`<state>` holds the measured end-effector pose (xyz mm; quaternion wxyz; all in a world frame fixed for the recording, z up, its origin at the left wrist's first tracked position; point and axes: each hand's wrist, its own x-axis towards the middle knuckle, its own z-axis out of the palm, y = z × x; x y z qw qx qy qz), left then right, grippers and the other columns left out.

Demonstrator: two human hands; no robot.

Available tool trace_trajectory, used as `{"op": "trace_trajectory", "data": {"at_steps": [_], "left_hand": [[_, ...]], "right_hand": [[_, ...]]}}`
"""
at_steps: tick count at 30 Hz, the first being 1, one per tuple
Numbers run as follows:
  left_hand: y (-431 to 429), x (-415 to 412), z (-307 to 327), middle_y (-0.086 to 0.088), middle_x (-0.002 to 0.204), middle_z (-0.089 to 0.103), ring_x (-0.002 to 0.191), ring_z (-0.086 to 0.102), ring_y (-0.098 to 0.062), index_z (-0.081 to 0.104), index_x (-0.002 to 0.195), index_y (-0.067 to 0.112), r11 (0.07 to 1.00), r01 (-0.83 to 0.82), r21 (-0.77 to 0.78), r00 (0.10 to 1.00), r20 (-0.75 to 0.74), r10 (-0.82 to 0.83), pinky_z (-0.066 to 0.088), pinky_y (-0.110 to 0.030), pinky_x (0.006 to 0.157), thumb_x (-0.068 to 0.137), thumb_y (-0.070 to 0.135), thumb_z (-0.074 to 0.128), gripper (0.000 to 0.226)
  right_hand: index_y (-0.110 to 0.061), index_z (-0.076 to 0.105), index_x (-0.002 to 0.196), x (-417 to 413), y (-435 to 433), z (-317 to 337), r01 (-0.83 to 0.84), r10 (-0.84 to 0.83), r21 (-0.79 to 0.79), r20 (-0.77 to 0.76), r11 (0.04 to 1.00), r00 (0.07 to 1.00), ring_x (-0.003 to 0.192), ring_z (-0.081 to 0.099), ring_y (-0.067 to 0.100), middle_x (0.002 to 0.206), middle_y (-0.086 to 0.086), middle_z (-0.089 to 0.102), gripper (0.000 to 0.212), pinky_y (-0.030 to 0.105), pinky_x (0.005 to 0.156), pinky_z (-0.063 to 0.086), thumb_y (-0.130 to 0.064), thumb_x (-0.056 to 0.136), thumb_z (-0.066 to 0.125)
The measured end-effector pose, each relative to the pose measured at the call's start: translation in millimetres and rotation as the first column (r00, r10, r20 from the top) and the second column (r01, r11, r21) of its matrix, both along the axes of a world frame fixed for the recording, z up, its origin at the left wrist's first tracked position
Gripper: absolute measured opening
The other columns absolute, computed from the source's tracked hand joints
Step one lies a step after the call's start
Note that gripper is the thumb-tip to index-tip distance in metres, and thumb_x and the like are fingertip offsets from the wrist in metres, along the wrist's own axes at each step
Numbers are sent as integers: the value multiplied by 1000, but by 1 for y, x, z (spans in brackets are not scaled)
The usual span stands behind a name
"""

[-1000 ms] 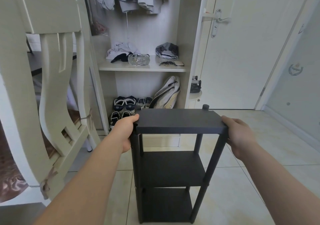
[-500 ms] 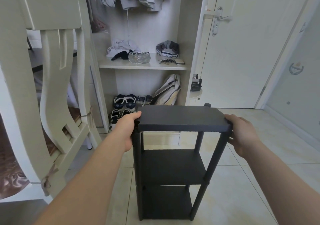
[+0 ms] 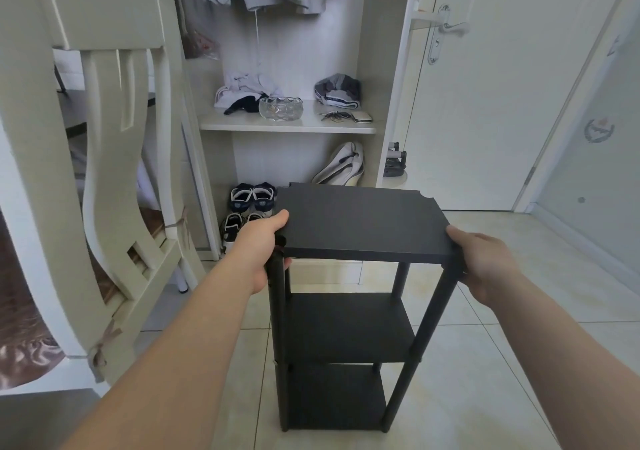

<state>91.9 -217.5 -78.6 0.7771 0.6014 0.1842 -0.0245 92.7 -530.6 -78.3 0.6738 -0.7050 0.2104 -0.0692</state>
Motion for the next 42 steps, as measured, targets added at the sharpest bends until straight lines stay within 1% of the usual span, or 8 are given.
{"op": "trace_trajectory", "data": {"at_steps": [6,12,16,23,30,34,38,42], "left_hand": [[0,1,-1,1,72,76,89,71,-24,65,105,17,1000,15,-3,1000,-26,-15,60,-36,73,95,38,66,23],[1,0,-4,-2,82,77,89,71,-24,65,112,15,997,70,-11,996,-54,-71,60,-42,83,95,32,66,24],[0,-1,-5,-7,99,75,89,71,-25,61,118,13,998,60,-23,996,-71,-61,60,-38,70,95,27,62,26],[-5,2,-6,-6,96,74,87,72,-26,63,106,19,1000,-4,26,995,-98,7,58,-36,65,94,38,64,23],[-9,0,-6,-9,99,71,90,69,-27,60,104,17,995,-4,100,989,-146,19,58,-40,73,98,31,57,16],[-11,-1,-4,-10,102,69,96,68,-29,57,104,16,990,7,140,982,-188,19,56,-48,88,99,29,55,14],[-11,-2,-1,-11,111,68,104,67,-31,57,105,16,985,38,170,978,-210,-1,56,-48,87,100,28,53,14],[-9,-2,2,-13,115,67,106,66,-31,57,107,15,979,71,189,973,-230,-26,56,-49,82,99,26,53,13]], "right_hand": [[-7,65,97,2,-2,0,19,-18,-13,15,1000,1000,82,58,30,91,11,62,26,51,91,55,-33,94,68],[-8,62,90,3,-1,-2,43,-43,-24,19,999,999,80,56,30,91,12,60,23,51,90,55,-30,93,69],[-6,64,96,5,-3,-4,26,-26,-22,-8,999,1000,85,56,30,95,12,61,22,53,95,54,-27,93,70],[-3,63,102,7,-1,-7,20,-21,-35,-33,999,999,74,57,29,91,13,62,30,50,89,57,-31,93,70],[0,64,101,7,-4,-7,-14,15,15,-87,1000,996,79,55,29,93,14,60,20,42,70,52,-18,94,69],[0,63,103,8,-6,-7,-20,20,3,-112,1000,993,79,55,30,94,14,60,20,42,72,48,-16,93,68],[-4,62,96,10,-6,-5,-37,33,-27,-143,999,989,81,56,31,92,13,61,13,44,77,46,-15,92,67],[-2,62,99,13,-6,-4,-64,48,-76,-196,995,979,77,56,31,89,13,61,14,44,75,47,-15,94,63]]}}
